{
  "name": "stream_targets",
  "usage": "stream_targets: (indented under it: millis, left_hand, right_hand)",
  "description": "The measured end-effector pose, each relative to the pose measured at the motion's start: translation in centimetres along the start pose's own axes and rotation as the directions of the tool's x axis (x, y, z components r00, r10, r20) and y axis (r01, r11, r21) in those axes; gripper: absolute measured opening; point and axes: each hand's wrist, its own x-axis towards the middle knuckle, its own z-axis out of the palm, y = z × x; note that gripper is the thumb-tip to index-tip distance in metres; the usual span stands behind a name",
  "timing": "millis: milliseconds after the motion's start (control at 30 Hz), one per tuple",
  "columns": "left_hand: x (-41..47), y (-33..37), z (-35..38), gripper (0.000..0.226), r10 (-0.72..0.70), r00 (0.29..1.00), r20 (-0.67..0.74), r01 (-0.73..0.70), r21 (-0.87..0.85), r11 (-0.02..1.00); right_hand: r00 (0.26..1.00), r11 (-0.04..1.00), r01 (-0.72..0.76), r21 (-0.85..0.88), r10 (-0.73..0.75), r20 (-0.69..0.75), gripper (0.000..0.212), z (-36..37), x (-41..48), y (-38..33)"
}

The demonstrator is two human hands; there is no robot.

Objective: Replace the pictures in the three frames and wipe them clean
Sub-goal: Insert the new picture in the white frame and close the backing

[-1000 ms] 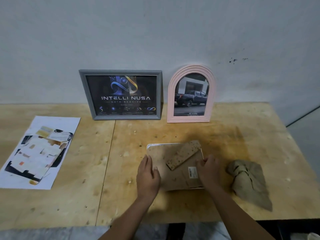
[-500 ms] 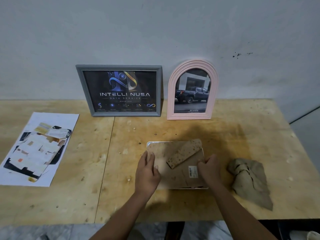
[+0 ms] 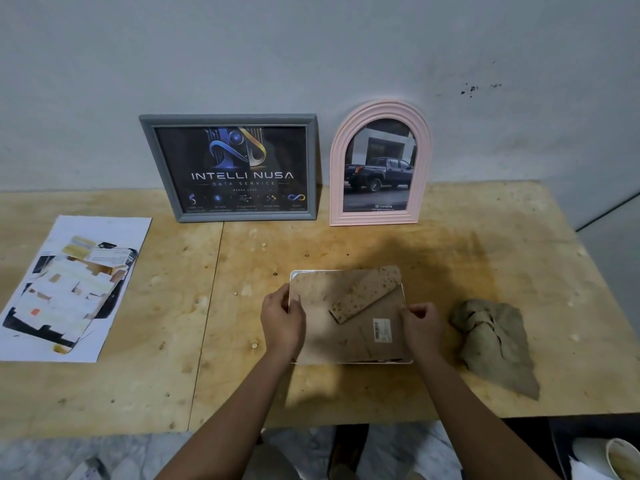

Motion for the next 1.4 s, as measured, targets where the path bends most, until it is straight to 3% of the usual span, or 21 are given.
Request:
stream_targets:
  millis: [233,633,733,833,900,967,1033,1167,1400]
  left_hand:
    - [2.0,-0.3,-0.2,0.005,-0.132,0.991,-0.009,0.131,-0.061,0.989]
    - [2.1,-0.9,0.1,0.010,-0.111,0.994,-0.007,0.110,-0.056,0.992]
    - [1.7,-0.9,0.1,0.024,-0.034,0.999,0.040,0.031,0.077,0.997]
    - [0.5,-1.1,0.1,0.046,0.288,0.953,0.094,-0.300,0.425,0.854]
    - [-0.1,-1.3,0.3,0.054,0.396,0.868,0.301,-0.497,0.525,0.690]
    - [-0.2,-1.8,0.9,0.056,0.320,0.816,0.482,-0.570,0.577,0.585]
    - [-0.1,-2.3,1.3,0.058,0.251,0.802,0.542,-0.585,0.627,0.515]
    - [-0.2,-3.1,1.7,0.064,0.290,0.797,0.530,-0.597,0.615,0.516]
    - [-0.3,-3.0,1.8,0.057,0.367,0.808,0.461,-0.587,0.578,0.567]
  right_hand:
    - [0.997,0.989,0.008,0.144,-0.018,0.071,0.013,-0.4,0.6,1.0]
    - [0.993,0.992,0.069,0.103,-0.079,0.088,0.021,-0.1,0.3,1.0]
    - [0.989,0.989,0.138,0.044,-0.140,0.040,0.022,0.0,-0.1,1.4]
    - [0.969,0.966,0.245,-0.085,-0.243,0.043,0.030,0.2,-0.4,1.8]
    - [0.916,0.891,0.400,-0.214,-0.392,0.078,0.040,0.3,-0.7,2.2]
    - [0.840,0.749,0.538,-0.387,-0.516,0.168,0.043,0.5,-1.2,2.7]
    - [0.813,0.614,0.564,-0.552,-0.530,0.242,0.051,0.7,-1.7,3.3]
    - [0.763,0.447,0.603,-0.661,-0.566,0.312,0.053,1.1,-1.7,3.3]
    - [0.735,0.417,0.617,-0.667,-0.607,0.301,0.043,1.3,-1.5,2.1]
